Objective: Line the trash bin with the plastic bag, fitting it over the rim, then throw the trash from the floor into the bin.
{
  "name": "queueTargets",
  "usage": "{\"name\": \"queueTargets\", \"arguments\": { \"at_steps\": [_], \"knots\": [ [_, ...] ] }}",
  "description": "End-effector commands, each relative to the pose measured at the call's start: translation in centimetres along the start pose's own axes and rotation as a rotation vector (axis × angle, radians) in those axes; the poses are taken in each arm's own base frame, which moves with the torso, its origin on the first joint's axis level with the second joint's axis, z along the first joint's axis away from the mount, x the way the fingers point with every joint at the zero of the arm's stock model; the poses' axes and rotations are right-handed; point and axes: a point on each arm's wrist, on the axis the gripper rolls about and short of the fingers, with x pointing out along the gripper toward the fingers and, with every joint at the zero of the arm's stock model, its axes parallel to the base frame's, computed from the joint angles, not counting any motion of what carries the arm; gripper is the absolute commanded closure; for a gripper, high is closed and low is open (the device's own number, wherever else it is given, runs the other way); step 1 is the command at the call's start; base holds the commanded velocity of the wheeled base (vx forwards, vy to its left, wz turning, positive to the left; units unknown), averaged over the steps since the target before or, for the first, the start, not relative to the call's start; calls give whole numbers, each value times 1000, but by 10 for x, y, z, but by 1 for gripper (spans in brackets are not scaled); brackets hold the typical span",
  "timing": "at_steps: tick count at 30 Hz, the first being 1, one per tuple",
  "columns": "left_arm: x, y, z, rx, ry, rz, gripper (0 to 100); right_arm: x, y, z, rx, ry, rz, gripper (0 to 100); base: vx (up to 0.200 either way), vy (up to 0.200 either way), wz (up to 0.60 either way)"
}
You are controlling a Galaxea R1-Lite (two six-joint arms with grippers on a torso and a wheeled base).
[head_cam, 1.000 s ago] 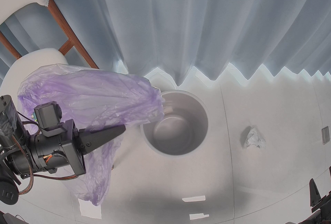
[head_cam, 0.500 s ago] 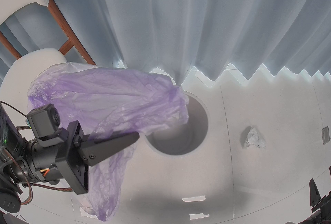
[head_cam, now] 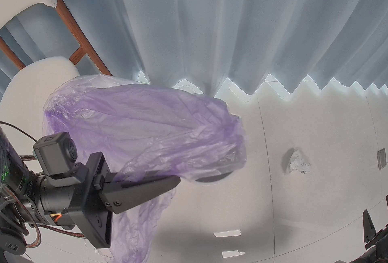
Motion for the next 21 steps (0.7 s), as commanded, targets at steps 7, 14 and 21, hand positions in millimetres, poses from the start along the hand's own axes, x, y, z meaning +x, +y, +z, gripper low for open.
{"name": "queueTargets", "arguments": {
  "at_steps": [7, 14, 21],
  "knots": [
    [1, -8, 0, 29, -39, -57, 100, 0, 0, -5, 1, 0, 0, 0, 0, 0, 0],
    [2, -17, -10, 11, -4, -107, 100, 0, 0, -5, -1, 0, 0, 0, 0, 0, 0],
    [3, -17, -12, 5, 5, -107, 100, 0, 0, -5, 1, 0, 0, 0, 0, 0, 0]
  ]
}}
